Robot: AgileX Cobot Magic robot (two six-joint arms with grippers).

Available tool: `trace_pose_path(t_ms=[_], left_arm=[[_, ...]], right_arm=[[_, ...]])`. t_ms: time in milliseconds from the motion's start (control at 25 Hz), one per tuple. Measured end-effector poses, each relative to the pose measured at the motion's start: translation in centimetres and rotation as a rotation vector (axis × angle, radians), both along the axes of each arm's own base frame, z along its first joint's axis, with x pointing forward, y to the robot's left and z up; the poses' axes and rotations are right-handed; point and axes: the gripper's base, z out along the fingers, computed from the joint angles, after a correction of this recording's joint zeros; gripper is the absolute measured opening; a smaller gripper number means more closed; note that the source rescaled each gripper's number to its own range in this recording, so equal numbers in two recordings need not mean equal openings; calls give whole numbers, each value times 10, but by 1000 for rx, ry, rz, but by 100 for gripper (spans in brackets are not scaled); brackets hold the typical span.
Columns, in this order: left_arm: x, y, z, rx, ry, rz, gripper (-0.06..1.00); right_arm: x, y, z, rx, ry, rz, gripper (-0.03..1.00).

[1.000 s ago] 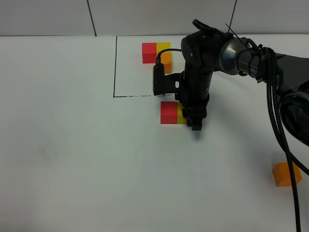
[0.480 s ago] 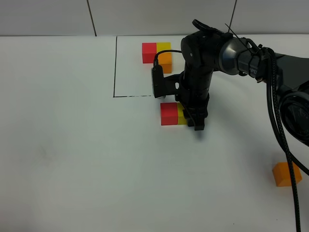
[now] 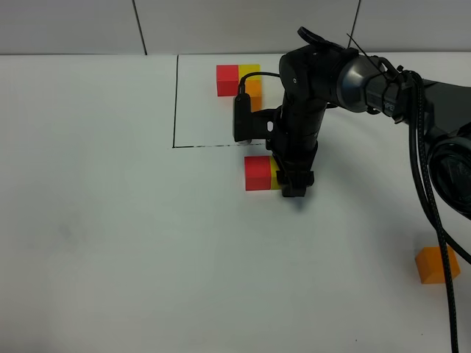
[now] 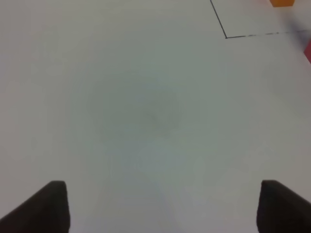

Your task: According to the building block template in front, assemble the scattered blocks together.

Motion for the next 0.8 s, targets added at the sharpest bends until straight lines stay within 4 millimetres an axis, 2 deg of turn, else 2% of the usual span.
trace_pose_path(t_ms=[80,160,200,320,480,600,640,800], left_arm=[[0,0,0,0,0,0,72],[0,0,0,0,0,0,72],[0,0,0,0,0,0,72],[0,0,0,0,0,0,72],[0,0,0,0,0,0,72],[0,0,0,0,0,0,72],[0,0,0,0,0,0,72],[0,0,0,0,0,0,72]], right_arm=[[3,-4,4,17,-17,-75,71],[4,-11,9,24,-10,-168,84],[5,-16,13,29,-3,-231,87],[3,-35,34,48,33,-450,90],[-14,-80,46,49,81,-688,91],[-43,-113,53,64,68,-858,91],[-54,-121,62,85,43,-915,91],[-108,-149,78,148,-6,-1155,91]])
